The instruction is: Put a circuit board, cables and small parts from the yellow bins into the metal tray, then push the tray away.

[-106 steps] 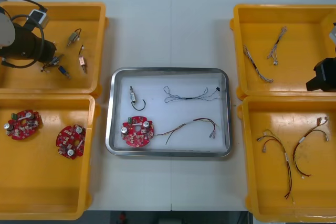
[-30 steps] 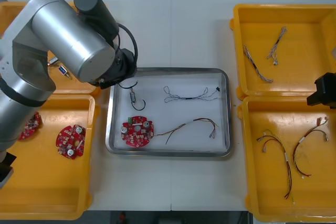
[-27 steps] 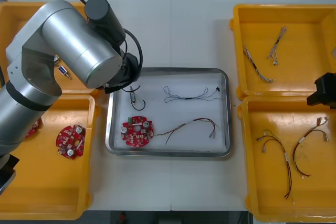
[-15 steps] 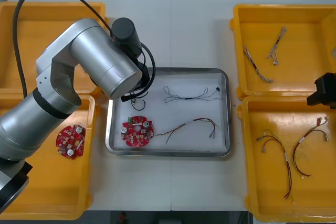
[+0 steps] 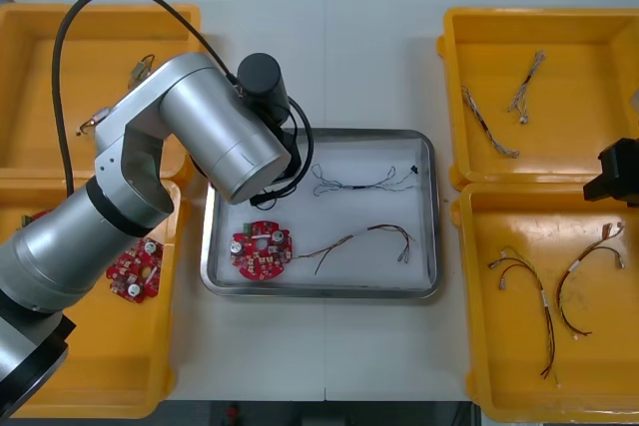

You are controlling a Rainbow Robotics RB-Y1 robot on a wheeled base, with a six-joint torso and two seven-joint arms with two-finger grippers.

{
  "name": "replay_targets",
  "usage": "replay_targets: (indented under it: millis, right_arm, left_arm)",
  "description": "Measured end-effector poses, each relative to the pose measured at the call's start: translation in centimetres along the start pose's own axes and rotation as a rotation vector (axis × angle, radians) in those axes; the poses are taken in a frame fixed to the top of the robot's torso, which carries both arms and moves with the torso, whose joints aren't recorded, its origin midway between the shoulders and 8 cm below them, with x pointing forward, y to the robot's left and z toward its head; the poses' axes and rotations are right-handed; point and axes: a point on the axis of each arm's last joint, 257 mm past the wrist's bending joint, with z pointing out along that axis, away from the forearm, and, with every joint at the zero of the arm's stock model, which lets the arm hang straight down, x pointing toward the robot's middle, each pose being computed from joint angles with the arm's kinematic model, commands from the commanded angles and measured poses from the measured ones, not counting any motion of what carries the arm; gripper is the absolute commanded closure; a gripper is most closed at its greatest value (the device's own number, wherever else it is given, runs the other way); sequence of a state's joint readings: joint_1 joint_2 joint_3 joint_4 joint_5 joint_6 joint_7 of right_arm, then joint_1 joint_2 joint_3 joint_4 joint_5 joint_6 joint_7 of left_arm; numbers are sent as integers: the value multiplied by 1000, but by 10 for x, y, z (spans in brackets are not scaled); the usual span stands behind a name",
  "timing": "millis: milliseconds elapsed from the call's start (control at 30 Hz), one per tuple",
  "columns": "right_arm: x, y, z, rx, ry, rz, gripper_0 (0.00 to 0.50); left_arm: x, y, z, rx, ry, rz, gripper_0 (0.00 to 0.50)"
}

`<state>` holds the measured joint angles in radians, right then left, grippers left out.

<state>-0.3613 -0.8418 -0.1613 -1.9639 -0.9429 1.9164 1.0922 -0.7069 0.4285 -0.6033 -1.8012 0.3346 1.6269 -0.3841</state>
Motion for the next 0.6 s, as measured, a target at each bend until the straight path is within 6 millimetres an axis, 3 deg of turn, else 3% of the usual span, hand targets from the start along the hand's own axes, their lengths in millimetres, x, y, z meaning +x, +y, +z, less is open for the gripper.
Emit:
replay_targets:
  millis: [367,467,600]
  right_arm:
    - [0,0,0,0,0,0,0]
    - [0,0,0,0,0,0,0]
    - [0,0,0,0,0,0,0]
  left_arm:
    - [3,-6,9,40,-26,-23,488]
    - [4,-6,10,35,-27,-19,463]
    - [3,-5,10,32,-32,-19,378]
